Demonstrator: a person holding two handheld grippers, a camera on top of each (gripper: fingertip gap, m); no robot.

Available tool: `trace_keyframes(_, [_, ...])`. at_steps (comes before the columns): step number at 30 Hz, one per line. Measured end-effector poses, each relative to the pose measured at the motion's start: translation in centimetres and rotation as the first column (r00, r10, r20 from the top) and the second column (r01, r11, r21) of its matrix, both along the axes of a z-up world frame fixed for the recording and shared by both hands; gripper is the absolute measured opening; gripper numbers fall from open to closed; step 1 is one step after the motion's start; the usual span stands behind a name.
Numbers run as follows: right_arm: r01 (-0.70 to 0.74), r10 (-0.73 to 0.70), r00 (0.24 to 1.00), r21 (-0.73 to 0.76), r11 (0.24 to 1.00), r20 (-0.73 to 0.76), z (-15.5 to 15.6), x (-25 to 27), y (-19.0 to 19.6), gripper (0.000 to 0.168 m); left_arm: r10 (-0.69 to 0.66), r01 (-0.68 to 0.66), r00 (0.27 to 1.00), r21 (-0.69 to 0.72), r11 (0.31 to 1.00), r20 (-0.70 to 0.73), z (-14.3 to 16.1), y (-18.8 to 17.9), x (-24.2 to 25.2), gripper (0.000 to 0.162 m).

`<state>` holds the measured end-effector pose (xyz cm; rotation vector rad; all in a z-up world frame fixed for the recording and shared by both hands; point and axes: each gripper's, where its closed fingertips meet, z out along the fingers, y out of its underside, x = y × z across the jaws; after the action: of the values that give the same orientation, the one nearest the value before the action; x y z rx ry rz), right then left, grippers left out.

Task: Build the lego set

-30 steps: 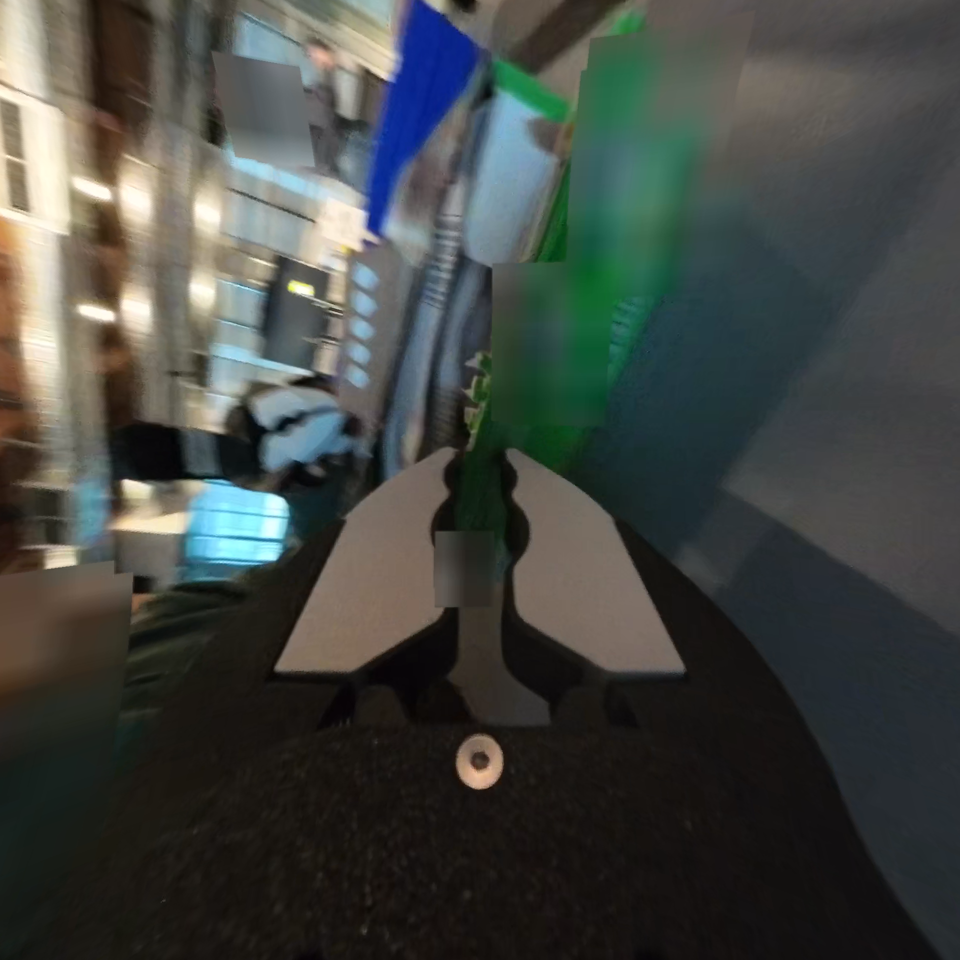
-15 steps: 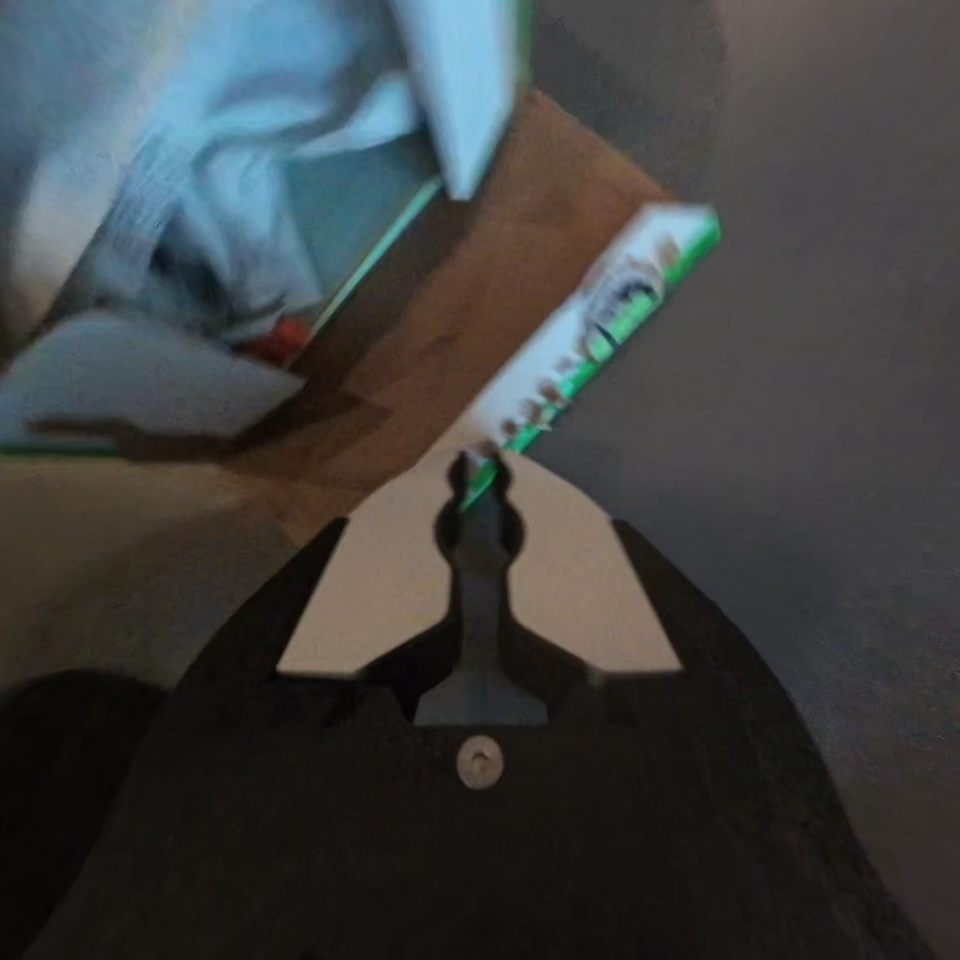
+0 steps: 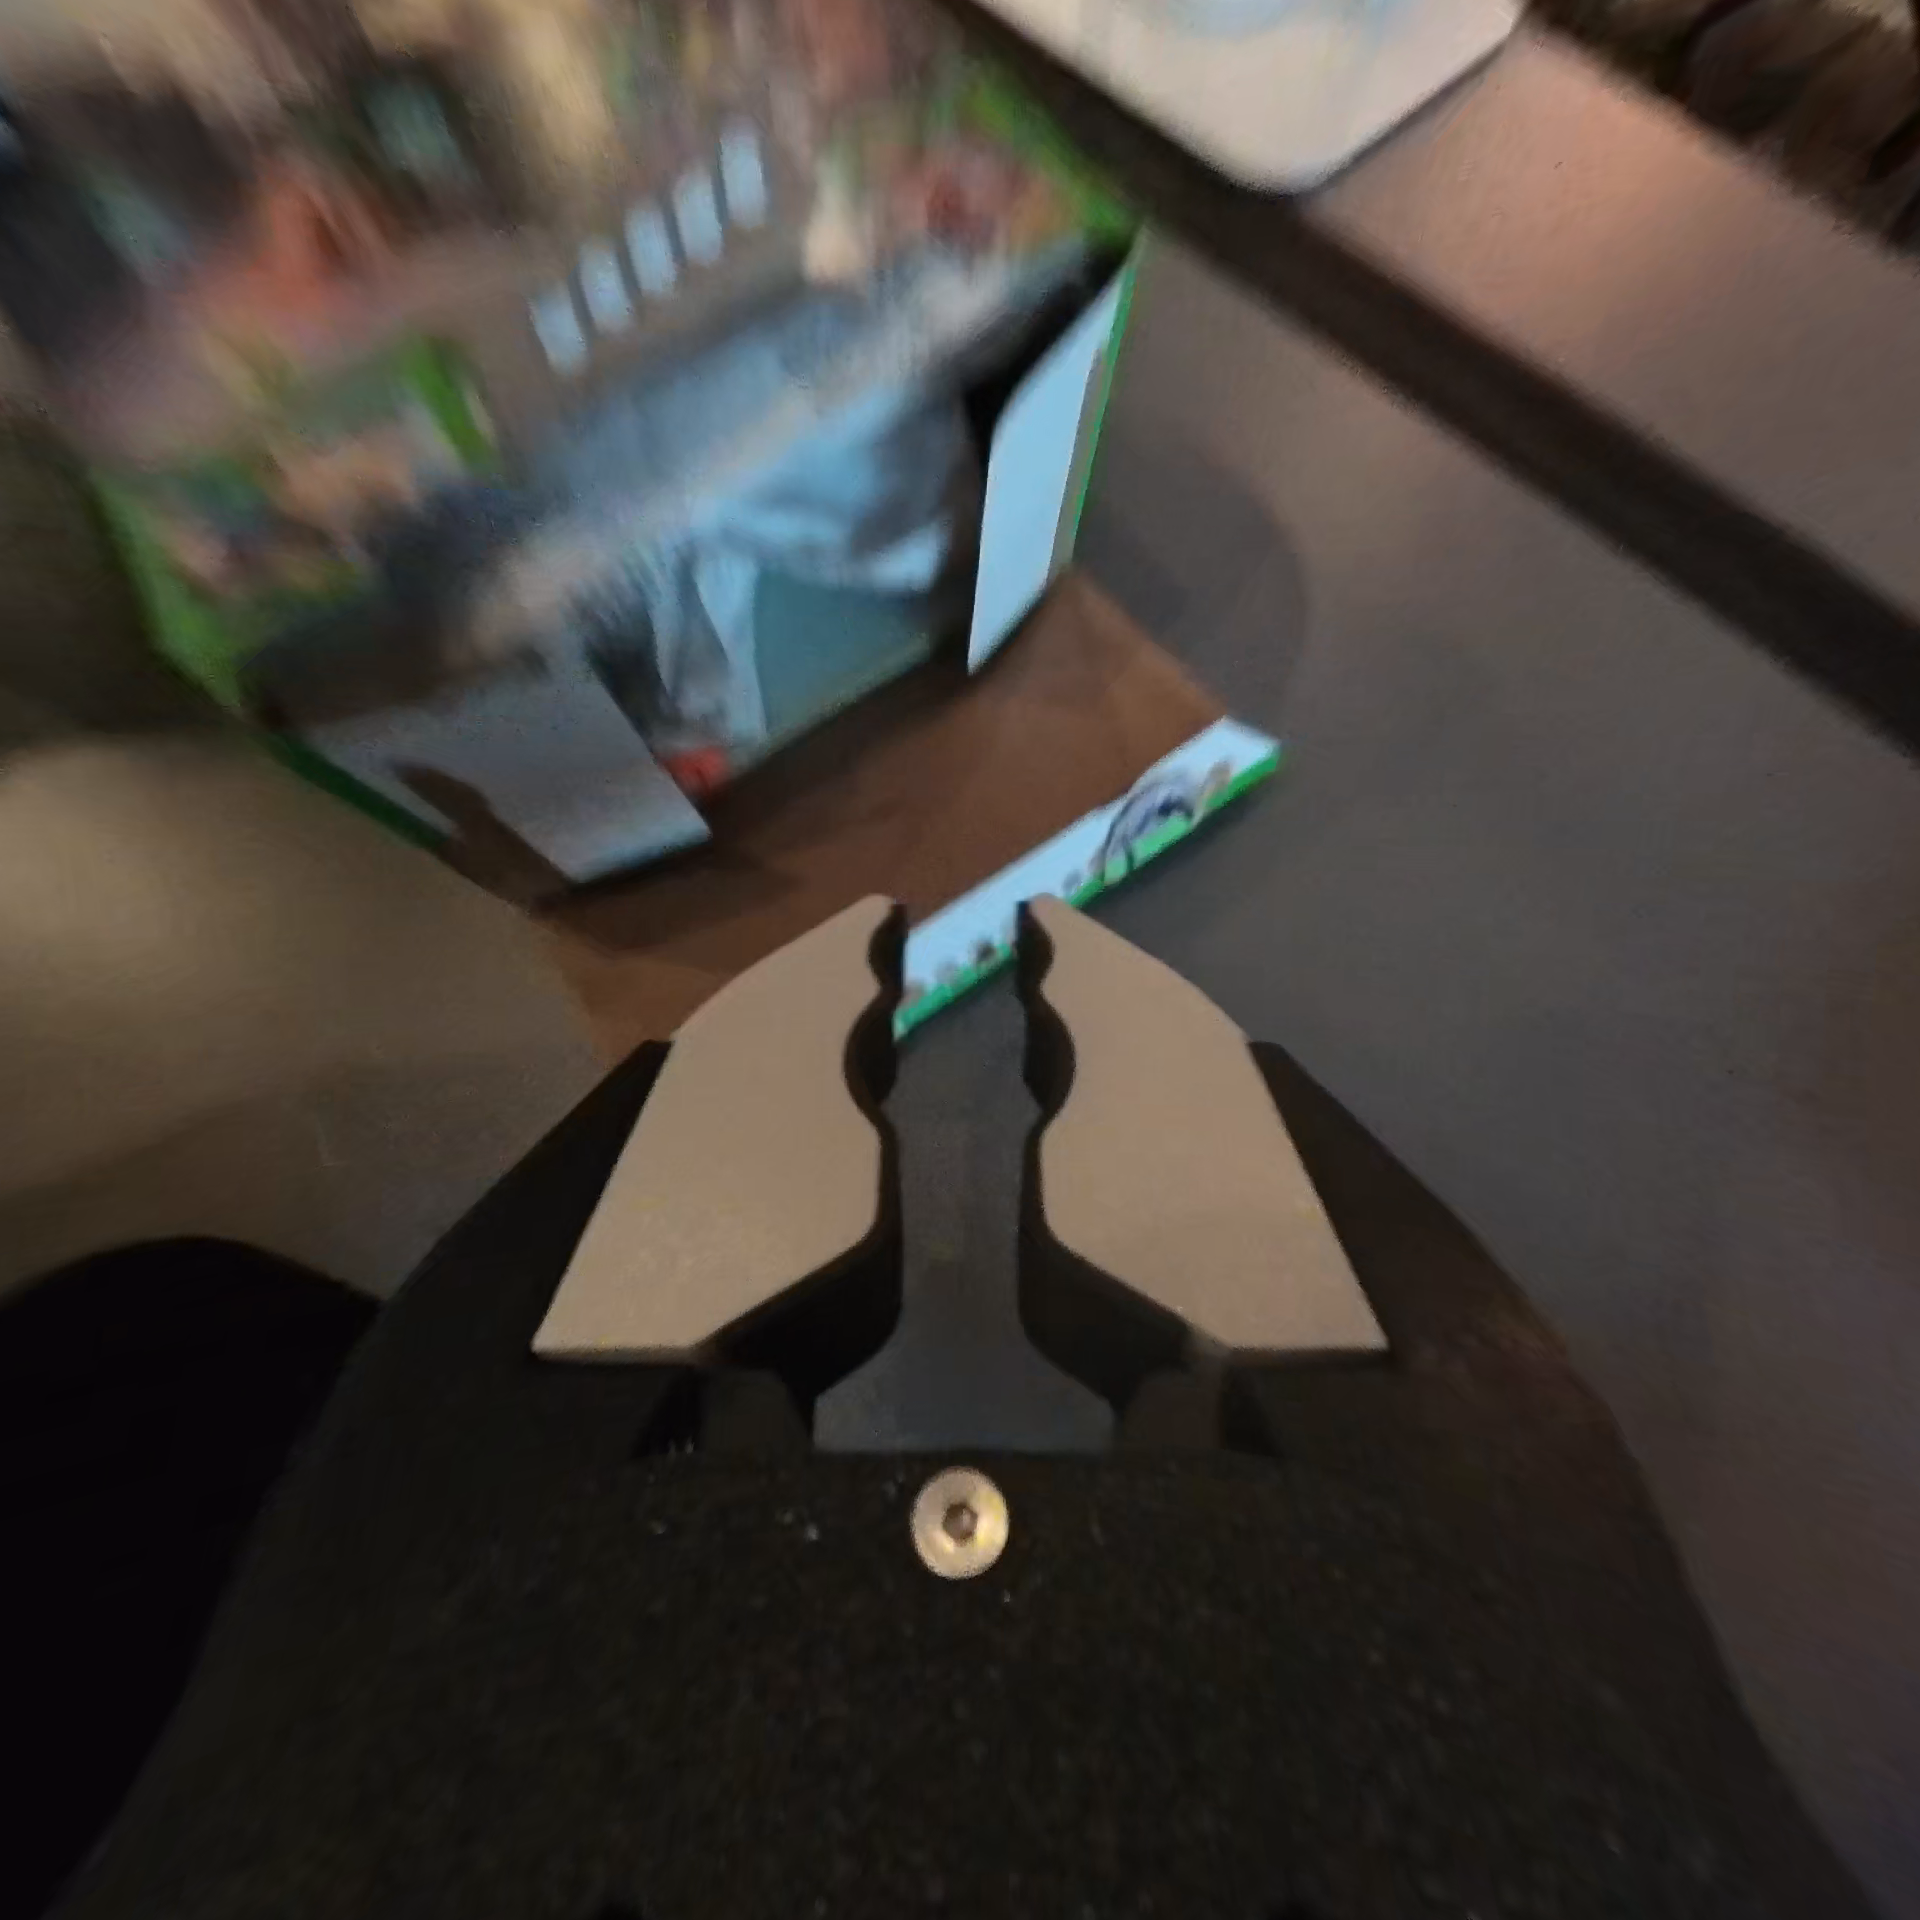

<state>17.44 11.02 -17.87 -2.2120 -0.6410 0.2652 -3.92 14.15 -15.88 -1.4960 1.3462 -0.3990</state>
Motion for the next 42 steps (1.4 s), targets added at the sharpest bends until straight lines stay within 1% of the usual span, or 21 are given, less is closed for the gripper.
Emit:
trace_keyframes(2, [0.016, -0.015, 0.999, -0.035, 0.999, 0.036, 1.8, -0.7, 0.2, 0.036, 0.004, -0.004, 1.0, 0.014, 1.0, -0.008, 0.0, 0.0, 0.0, 0.001])
trace_keyframes(3, [0.038, -0.032, 0.996, -0.071, 0.997, 0.083, 1.8, -0.8, 0.4, 0.042, 0.008, -0.007, 1.0, 0.019, 1.0, -0.01, -0.1, 0.0, 0.0, 0.001])
trace_keyframes(5, [0.093, -0.067, 0.984, -0.151, 0.984, 0.166, 0.2, -1.0, 1.0, 0.062, 0.012, -0.012, 1.0, 0.024, 1.0, -0.006, -0.1, 0.0, 0.0, 0.001])
trace_keyframes(8, [0.127, -0.085, 0.985, -0.286, 0.95, 0.153, -4.2, -1.5, 1.8, 0.073, 0.012, -0.012, 1.0, 0.033, 0.999, 0.002, -0.1, -0.1, -0.1, 0.001])
trace_keyframes(9, [0.138, -0.094, 0.983, -0.302, 0.943, 0.158, -5.2, -1.3, 2.1, 0.067, 0.011, -0.011, 1.0, 0.039, 0.999, 0.002, -0.1, -0.1, -0.1, 0.0])
trace_keyframes(10, [0.158, -0.106, 0.976, -0.286, 0.945, 0.189, -5.8, -0.5, 2.4, 0.048, 0.011, -0.011, 1.0, 0.045, 0.999, 0.002, -0.1, -0.1, -0.1, 0.001])
trace_keyframes(11, [0.174, -0.12, 0.971, -0.268, 0.947, 0.208, -6.1, 0.3, 2.6, 0.024, 0.011, -0.011, 1.0, 0.049, 0.999, 0.0, -0.1, -0.1, -0.1, 0.0])
trace_keyframes(12, [0.179, -0.128, 0.972, -0.27, 0.946, 0.196, -6.1, 0.8, 2.4, 0.015, 0.011, -0.011, 1.0, 0.053, 0.999, -0.002, -0.2, -0.1, -0.1, 0.002])
trace_keyframes(14, [0.163, -0.123, 0.98, -0.278, 0.947, 0.156, -6.0, 1.6, 1.8, 0.009, 0.012, -0.012, 1.0, 0.058, 0.998, -0.01, -0.2, 0.0, -0.1, 0.001])
trace_keyframes(18, [0.036, -0.054, 0.997, -0.298, 0.954, -0.053, -6.4, 1.7, 0.0, 0.01, 0.012, -0.012, 1.0, 0.038, 0.999, 0.003, -0.1, 0.1, -0.3, 0.001])
trace_keyframes(21, [-0.056, 0.032, 0.992, -0.199, 0.978, -0.119, -6.9, 1.8, -0.2, 0.011, 0.009, -0.009, 1.0, 0.037, 0.999, 0.008, -0.1, 0.1, -0.3, 0.001])
trace_keyframes(22, [-0.069, 0.052, 0.993, -0.168, 0.983, -0.101, -7.0, 2.1, -0.2, 0.014, 0.008, -0.009, 1.0, 0.038, 0.999, 0.01, -0.1, 0.1, -0.3, 0.001])
trace_keyframes(26, [-0.089, 0.093, 0.985, -0.029, 0.996, 0.144, -7.3, 3.0, 0.4, 0.027, 0.003, -0.004, 1.0, 0.037, 0.999, 0.014, 0.0, 0.2, -0.3, 0.001])
trace_keyframes(28, [-0.1, 0.087, 0.963, 0.042, 0.994, 0.255, -6.8, 3.6, 0.8, 0.041, -0.001, 0.0, 1.0, 0.032, 0.999, 0.021, 0.0, 0.1, -0.2, 0.003])
trace_keyframes(30, [-0.1, 0.082, 0.97, 0.068, 0.993, 0.229, -5.6, 3.3, 0.9, 0.042, 0.004, -0.004, 1.0, 0.042, 0.999, 0.016, 0.0, 0.3, -0.3, 0.001])
trace_keyframes(33, [-0.083, 0.069, 0.995, 0.195, 0.977, 0.076, -0.5, 1.4, 1.8, 0.032, 0.014, -0.014, 1.0, 0.072, 0.997, 0.0, -0.1, 0.7, -0.5, 0.001])
trace_keyframes(35, [-0.093, 0.087, 0.996, 0.199, 0.976, 0.037, 1.5, -0.3, 2.5, 0.038, 0.008, -0.008, 1.0, 0.072, 0.997, 0.007, 0.0, 0.7, -0.5, 0.001])
trace_keyframes(37, [-0.106, 0.093, 0.993, 0.17, 0.98, 0.078, 1.3, -1.8, 3.9, 0.047, 0.003, -0.005, 1.0, 0.065, 0.998, 0.018, 0.0, 0.7, -0.5, 0.001])
trace_keyframes(40, [-0.108, 0.097, 0.989, 0.099, 0.989, 0.113, -1.3, -3.0, 6.6, 0.056, -0.002, 0.0, 1.0, 0.077, 0.997, 0.021, 0.0, 0.6, -0.5, 0.001])
trace_keyframes(41, [-0.119, 0.112, 0.989, 0.072, 0.99, 0.093, -2.1, -3.4, 7.2, 0.057, -0.001, -0.001, 1.0, 0.083, 0.997, 0.019, 0.0, 0.6, -0.5, 0.001])
trace_keyframes(42, [-0.139, 0.134, 0.988, 0.065, 0.988, 0.071, -2.6, -3.7, 7.6, 0.052, 0.001, -0.002, 1.0, 0.088, 0.996, 0.016, 0.0, 0.6, -0.4, 0.001])
